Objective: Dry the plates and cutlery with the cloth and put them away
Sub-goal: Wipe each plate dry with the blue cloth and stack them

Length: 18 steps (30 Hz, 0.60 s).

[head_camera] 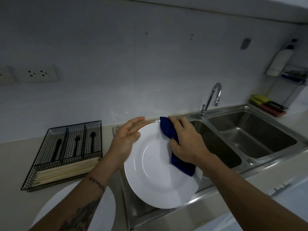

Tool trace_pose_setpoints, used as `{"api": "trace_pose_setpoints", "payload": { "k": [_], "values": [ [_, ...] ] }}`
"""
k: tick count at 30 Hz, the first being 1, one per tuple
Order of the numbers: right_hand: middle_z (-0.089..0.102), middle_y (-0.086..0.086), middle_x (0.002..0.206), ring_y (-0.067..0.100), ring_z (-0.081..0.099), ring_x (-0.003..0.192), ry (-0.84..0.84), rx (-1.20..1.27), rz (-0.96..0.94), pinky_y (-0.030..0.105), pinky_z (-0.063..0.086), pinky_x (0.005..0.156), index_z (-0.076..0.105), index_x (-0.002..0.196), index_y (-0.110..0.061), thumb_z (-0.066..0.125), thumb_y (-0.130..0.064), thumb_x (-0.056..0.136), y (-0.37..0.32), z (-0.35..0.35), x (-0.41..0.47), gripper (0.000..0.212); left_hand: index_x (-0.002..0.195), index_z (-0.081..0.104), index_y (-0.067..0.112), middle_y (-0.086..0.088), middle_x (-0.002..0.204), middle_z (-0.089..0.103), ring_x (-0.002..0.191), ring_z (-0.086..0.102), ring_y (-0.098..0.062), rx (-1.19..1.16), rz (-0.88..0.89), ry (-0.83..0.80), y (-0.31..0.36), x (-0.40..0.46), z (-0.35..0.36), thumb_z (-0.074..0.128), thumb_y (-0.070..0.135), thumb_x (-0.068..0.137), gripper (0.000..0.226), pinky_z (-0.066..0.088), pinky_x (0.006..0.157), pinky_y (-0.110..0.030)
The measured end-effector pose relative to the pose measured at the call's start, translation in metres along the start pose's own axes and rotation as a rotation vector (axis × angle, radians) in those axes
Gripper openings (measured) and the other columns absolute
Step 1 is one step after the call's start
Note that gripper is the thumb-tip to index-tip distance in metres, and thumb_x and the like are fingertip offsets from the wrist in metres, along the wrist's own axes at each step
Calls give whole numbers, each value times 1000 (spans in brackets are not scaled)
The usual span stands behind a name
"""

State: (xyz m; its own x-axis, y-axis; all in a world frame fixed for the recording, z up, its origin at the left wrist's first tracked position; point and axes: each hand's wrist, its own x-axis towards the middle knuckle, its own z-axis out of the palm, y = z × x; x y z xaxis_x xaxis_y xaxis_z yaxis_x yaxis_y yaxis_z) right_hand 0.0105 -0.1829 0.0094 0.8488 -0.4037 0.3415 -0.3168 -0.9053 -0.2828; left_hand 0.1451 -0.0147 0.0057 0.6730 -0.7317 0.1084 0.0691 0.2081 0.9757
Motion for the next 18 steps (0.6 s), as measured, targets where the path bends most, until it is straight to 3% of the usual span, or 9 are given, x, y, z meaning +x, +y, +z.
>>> {"api": "trace_pose_setpoints", "payload": {
  "k": [2, 4, 7, 9, 12, 16, 18],
  "values": [
    [31, 3, 146, 25, 39, 122, 26, -80, 53, 42, 41, 102, 19, 149, -19, 51, -29, 85, 4, 8, -7, 72, 123, 60, 17, 4, 115, 73, 100, 70, -14, -58, 3, 122, -8, 1, 6, 42, -14, 92, 47, 58, 76, -23],
    [19, 7, 156, 32, 25, 138, -5, -207, 138, 48, 21, 115, 14, 151, -18, 47, -30, 88, 6, 17, -19, 72, 122, 61, 16, 3, 113, 74, 103, 70, -17, -107, -12, 252, -16, 4, 6, 46, -12, 91, 45, 59, 81, -30],
    [0, 8, 161, 37, -2, 146, -147, -284, 269, 54, -4, 115, 5, 153, -18, 39, -34, 93, 2, 29, -42, 71, 117, 65, 20, 4, 109, 74, 101, 70, -21, -104, -40, 407, -24, 4, 2, 51, -9, 89, 42, 58, 82, -38],
    [-1, 7, 161, 34, -6, 147, -206, -209, 260, 50, -5, 116, 7, 153, -18, 37, -32, 93, -11, 34, -58, 69, 110, 68, 20, 4, 105, 75, 97, 71, -20, -129, -49, 454, -26, 4, 5, 51, -9, 88, 40, 58, 74, -34],
    [3, -3, 162, 21, 0, 148, -322, 121, 173, 37, -1, 118, 10, 153, -23, 40, -27, 96, -44, 39, -70, 65, 106, 71, 14, 5, 98, 76, 92, 70, -19, -173, -89, 453, -30, 4, 19, 50, -10, 87, 37, 57, 67, -27],
    [2, -12, 161, 10, 0, 147, -300, 367, 76, 28, 3, 118, 7, 153, -28, 39, -22, 99, -70, 42, -56, 63, 112, 71, 18, -8, 111, 73, 100, 68, -28, -311, -219, 405, -39, 6, 27, 52, -2, 90, 35, 56, 83, -40],
    [2, -10, 161, 10, 1, 147, -263, 391, 49, 25, 3, 116, 7, 153, -26, 40, -19, 99, -69, 41, -39, 63, 112, 70, 19, -13, 113, 71, 98, 67, -29, -420, -259, 399, -38, 7, 25, 52, 1, 93, 32, 55, 82, -40]
  ]
}}
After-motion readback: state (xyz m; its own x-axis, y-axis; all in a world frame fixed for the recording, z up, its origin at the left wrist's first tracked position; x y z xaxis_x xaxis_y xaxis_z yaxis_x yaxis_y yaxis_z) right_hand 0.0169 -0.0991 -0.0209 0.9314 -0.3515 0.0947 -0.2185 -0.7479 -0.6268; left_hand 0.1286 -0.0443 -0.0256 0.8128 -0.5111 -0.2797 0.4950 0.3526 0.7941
